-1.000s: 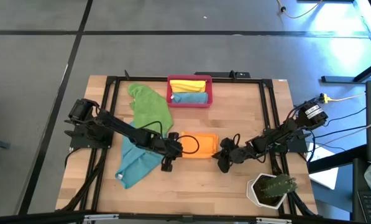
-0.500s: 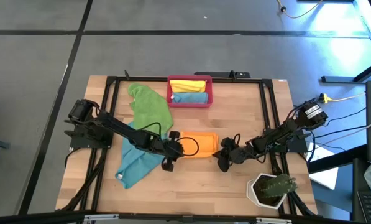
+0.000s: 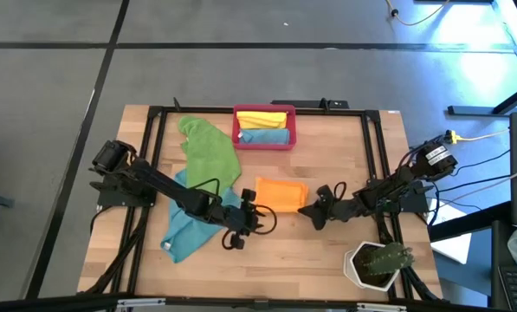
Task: Roll microfiber towels into tight, uniform cylinder then place into a basket
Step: Roll the orange microfiber towel
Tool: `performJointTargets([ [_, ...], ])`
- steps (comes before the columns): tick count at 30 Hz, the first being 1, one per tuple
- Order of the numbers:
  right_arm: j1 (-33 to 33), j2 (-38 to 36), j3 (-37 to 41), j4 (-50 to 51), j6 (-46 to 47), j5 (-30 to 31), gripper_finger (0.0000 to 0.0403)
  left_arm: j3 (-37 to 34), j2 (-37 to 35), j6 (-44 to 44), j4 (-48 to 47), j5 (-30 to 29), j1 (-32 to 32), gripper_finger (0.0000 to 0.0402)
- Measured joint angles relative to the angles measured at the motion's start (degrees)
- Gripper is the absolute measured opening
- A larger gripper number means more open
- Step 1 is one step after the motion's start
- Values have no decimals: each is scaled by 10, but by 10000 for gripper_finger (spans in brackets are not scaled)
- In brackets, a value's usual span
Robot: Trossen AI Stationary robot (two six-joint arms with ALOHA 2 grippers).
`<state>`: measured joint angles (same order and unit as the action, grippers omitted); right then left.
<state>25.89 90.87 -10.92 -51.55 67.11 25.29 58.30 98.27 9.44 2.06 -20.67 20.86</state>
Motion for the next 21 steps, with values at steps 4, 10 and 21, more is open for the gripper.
performJointTargets([
  [4, 3, 0, 6, -19, 12, -6, 6, 0, 27, 3, 14, 2, -4, 135],
  [10, 17, 1, 6, -25, 23, -10, 6, 0, 85, 42, 52, 18, -20, 135],
  [21, 22, 0, 6, -28, 28, -29, 6, -1, 99, 46, -1, -48, -29, 135],
])
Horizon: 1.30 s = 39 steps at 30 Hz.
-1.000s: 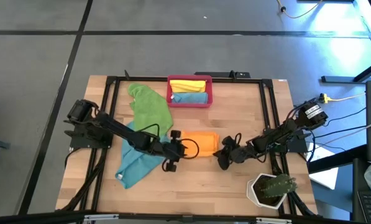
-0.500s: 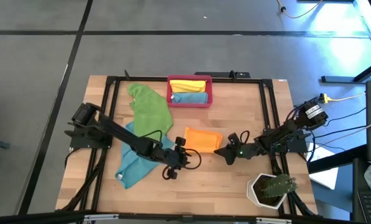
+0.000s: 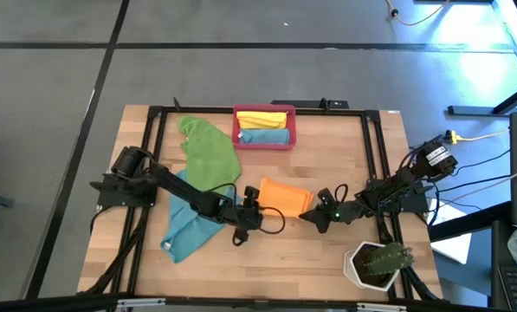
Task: Roll microfiber towels into tight, uniform cylinder then place into a basket
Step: Roll the orange microfiber towel
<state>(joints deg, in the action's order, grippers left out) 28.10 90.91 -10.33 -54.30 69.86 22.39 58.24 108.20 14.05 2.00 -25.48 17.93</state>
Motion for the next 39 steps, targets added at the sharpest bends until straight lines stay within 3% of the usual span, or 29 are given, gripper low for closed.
performJointTargets([
  [5, 0, 0, 0, 0, -5, -2, 6, 0, 0, -24, -51, -4, 2, 135],
  [16, 0, 0, 0, 1, -14, -7, 6, 0, 2, -30, -60, -11, -15, 131],
  [22, 0, 2, 1, 7, -131, -43, 24, 0, 2, -30, -61, 3, -2, 60],
  [24, 0, 2, 1, 4, -165, -43, 33, 0, 1, -30, -60, 27, 0, 22],
  [26, 0, 2, 1, 4, -190, -43, 40, 0, -1, -36, -61, 56, 0, 8],
  [39, 0, 1, 0, -33, -337, -41, 96, 43, -32, -164, -104, 241, -22, 1],
])
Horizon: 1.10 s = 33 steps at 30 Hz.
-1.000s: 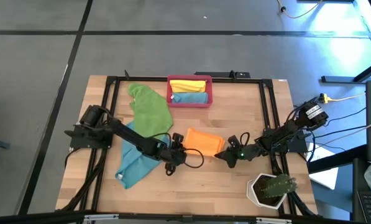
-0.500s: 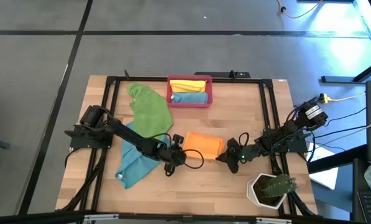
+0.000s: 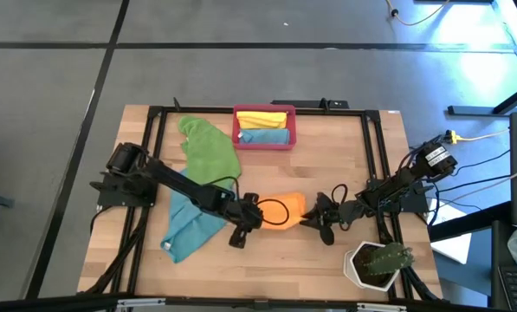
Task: Roll microfiber towels into tight, uniform cylinder then place into a basket
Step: Roll the orange microfiber towel
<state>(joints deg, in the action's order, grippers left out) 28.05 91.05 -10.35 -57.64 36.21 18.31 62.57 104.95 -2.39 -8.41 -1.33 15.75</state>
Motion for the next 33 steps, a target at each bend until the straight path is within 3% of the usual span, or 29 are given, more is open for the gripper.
performJointTargets([
  [6, 0, -1, 0, -23, -41, 0, 164, -4, 0, -11, 6, 12, -2, 0],
  [9, 0, -1, 0, -50, -95, 1, 189, -24, 0, -11, 38, 46, -11, 0],
  [16, 1, -1, -24, -120, -171, -1, 199, -94, 1, -47, 186, 125, -51, 0],
  [20, 3, 3, -85, -53, -203, -26, 200, -146, 1, -99, 293, 169, -80, 0],
  [25, 3, 22, -171, 118, -216, -31, 200, -228, 1, -188, 450, 207, -112, 0],
  [28, 3, 38, -206, 206, -214, 12, 199, -267, 1, -246, 515, 219, -126, 0],
  [33, 1, 61, -227, 243, -199, 99, 170, -296, 1, -279, 514, 214, -133, 0],
])
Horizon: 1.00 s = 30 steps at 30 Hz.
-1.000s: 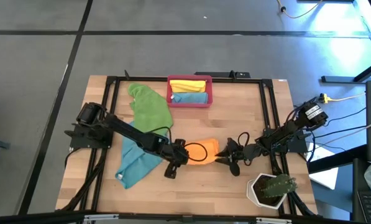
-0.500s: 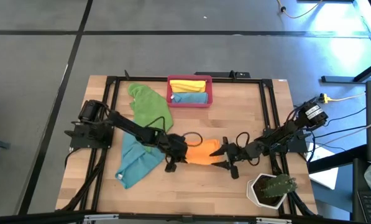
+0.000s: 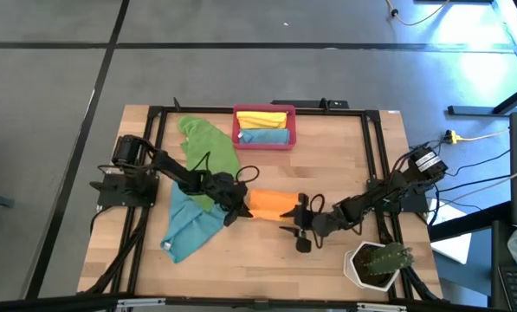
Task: Roll microfiber towels into tight, uniform cylinder then place into a basket
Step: Roll the orange microfiber towel
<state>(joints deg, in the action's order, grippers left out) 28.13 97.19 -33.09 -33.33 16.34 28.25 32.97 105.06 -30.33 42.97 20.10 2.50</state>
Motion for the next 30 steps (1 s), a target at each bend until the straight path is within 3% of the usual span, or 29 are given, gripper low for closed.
performJointTargets([
  [6, -31, 19, 0, 10, 49, 46, 93, -3, 0, -1, 4, -2, 0, 0],
  [13, -60, 57, 0, 41, 102, -1, 11, -2, 0, 44, 19, -20, 1, 7],
  [20, -63, 65, 0, 57, 117, -2, 30, -3, -25, 114, 39, -43, 6, 63],
  [30, -63, 64, 0, 72, 122, -9, 12, -2, -155, 283, -44, -204, 70, 123],
])
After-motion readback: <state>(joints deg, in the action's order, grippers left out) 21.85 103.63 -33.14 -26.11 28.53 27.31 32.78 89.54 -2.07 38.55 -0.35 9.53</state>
